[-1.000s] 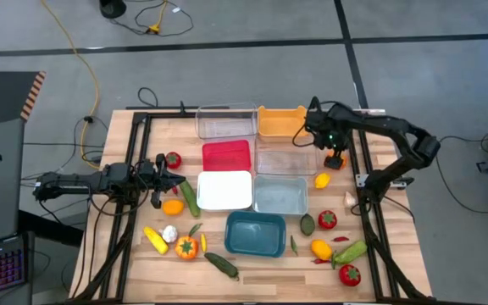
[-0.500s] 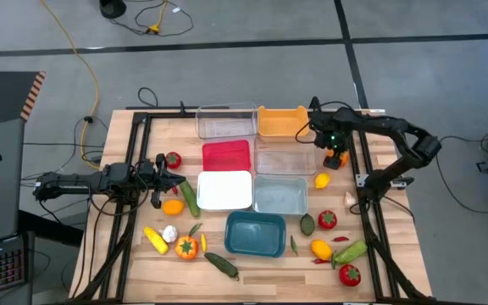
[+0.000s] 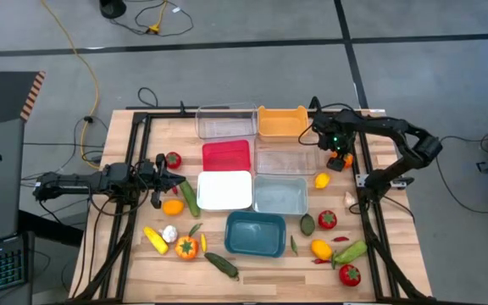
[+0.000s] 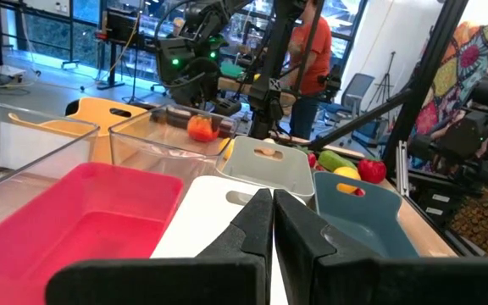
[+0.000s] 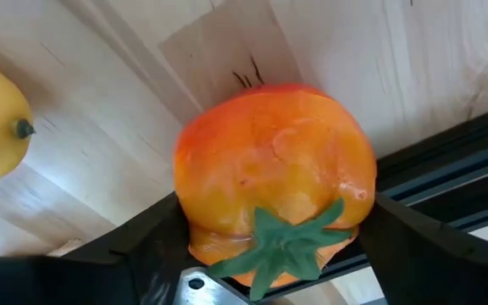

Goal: Sort produce into baskets
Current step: Put the right orange tomato into the top transparent bin

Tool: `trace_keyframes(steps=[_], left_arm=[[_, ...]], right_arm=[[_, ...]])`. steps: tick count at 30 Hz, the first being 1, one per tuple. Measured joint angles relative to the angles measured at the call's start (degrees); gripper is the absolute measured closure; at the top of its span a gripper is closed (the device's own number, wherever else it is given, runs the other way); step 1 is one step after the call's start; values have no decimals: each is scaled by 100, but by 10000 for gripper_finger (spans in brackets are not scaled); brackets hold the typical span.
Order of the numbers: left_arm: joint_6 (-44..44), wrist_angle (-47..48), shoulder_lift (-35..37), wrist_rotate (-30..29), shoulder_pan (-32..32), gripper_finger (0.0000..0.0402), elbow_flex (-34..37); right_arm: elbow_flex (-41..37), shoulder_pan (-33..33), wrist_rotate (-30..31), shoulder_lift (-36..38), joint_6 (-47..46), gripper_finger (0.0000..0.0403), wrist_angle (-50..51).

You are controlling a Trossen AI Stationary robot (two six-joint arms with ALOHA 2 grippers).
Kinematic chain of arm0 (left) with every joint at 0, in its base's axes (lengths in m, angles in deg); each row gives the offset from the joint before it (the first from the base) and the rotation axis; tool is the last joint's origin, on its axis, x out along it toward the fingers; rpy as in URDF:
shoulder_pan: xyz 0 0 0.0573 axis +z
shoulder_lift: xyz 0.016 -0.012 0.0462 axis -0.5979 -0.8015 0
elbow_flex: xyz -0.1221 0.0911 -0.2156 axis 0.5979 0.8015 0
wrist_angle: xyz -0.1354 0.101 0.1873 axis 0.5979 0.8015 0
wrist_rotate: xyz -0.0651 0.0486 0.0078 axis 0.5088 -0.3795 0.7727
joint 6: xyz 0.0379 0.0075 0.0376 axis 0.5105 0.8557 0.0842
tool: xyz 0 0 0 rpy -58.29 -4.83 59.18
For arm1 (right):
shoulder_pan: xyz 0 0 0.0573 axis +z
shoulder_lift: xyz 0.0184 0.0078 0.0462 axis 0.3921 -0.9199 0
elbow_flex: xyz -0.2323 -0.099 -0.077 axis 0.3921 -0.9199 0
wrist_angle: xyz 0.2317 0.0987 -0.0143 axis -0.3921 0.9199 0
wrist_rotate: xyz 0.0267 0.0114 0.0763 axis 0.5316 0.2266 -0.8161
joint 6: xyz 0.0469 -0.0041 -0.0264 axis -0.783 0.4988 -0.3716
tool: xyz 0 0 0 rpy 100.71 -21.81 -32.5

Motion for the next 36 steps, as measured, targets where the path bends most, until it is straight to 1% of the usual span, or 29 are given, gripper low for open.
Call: trace_keyframes(steps=[3,10,17,24,28,31,34,36], left_arm=[[0,0,-1,1,2,401,1],[0,0,2,-1,2,401,-1],[0,0,-1,0,1,401,0],[0,-13,0,-49,-1,401,1],[1,-37,0,-156,1,401,1],[74,-42,0,-167,0,401,-1],[135,-41,-1,-178,1,401,0],[164,-42,1,-178,2,401,-1]], right_arm=[[152,-1,-35,-23,-6,73,254],[863,-2,-43,-17,-10,73,765],[1897,-2,485,-17,-2,73,1454],[3072,31,599,-10,-1,73,1550],[3655,160,599,-10,-4,73,1208],[3897,315,538,-6,-15,73,562],[3929,485,173,-10,-16,73,-422],[3929,602,-237,-57,-15,73,-1047]])
